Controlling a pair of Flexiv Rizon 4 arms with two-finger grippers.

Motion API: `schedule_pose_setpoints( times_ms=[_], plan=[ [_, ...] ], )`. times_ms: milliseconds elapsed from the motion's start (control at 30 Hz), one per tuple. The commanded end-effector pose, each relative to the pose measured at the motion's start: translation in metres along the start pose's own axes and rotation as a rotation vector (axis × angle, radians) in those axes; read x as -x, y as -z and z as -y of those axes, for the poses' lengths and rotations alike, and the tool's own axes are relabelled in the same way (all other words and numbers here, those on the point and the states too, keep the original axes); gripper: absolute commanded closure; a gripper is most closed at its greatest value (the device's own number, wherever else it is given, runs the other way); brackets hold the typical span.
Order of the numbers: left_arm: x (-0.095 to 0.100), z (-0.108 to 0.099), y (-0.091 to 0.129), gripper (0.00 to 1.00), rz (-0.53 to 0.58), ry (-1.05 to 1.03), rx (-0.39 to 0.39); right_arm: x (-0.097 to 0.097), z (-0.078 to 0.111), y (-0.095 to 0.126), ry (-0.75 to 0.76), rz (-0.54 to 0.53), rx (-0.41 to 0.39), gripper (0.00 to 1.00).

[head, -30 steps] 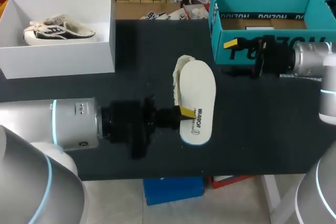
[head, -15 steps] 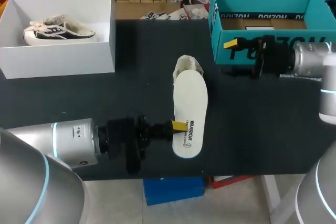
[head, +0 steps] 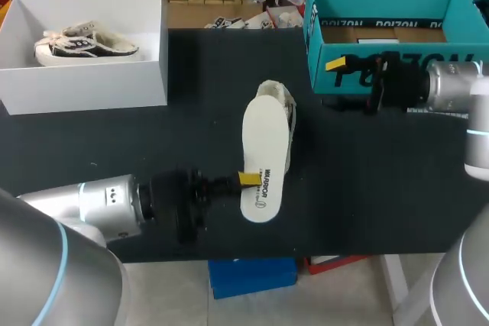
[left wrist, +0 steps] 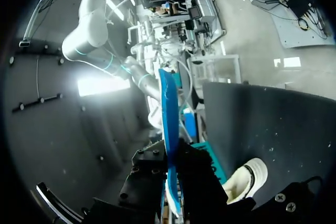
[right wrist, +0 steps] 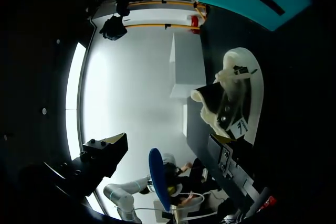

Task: Take the shoe out of the shoebox, open the shoe tongue, remove and reinsert the insole, then place the shoe into the shoebox

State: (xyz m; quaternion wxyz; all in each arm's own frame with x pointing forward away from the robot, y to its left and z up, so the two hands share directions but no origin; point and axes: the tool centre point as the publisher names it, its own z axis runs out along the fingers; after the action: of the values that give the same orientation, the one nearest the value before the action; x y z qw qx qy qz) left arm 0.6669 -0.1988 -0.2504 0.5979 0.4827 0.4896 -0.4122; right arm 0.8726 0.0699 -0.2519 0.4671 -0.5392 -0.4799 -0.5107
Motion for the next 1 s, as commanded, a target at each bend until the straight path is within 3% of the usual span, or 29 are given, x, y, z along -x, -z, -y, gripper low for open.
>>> schedule_pose_setpoints(
  times_ms=[33, 267, 733, 1000],
  plan=[
    [-0.012, -0.025, -0.016, 1.00, -0.014, -0.017, -0.026, 0.000, 0.000, -0.001, 0.000, 0.001, 0.002, 0.00],
    [-0.027, -0.051, -0.026, 1.00, -0.049, -0.022, -0.021, 0.000, 0.000, -0.001, 0.000, 0.001, 0.002, 0.00],
    [-0.057, -0.083, -0.038, 1.00, -0.104, -0.003, -0.027, 0.000, 0.000, -0.001, 0.000, 0.001, 0.002, 0.00],
    [-0.057, -0.090, -0.040, 1.00, -0.109, -0.002, -0.016, 0.000, 0.000, -0.001, 0.000, 0.001, 0.002, 0.00]
  ],
)
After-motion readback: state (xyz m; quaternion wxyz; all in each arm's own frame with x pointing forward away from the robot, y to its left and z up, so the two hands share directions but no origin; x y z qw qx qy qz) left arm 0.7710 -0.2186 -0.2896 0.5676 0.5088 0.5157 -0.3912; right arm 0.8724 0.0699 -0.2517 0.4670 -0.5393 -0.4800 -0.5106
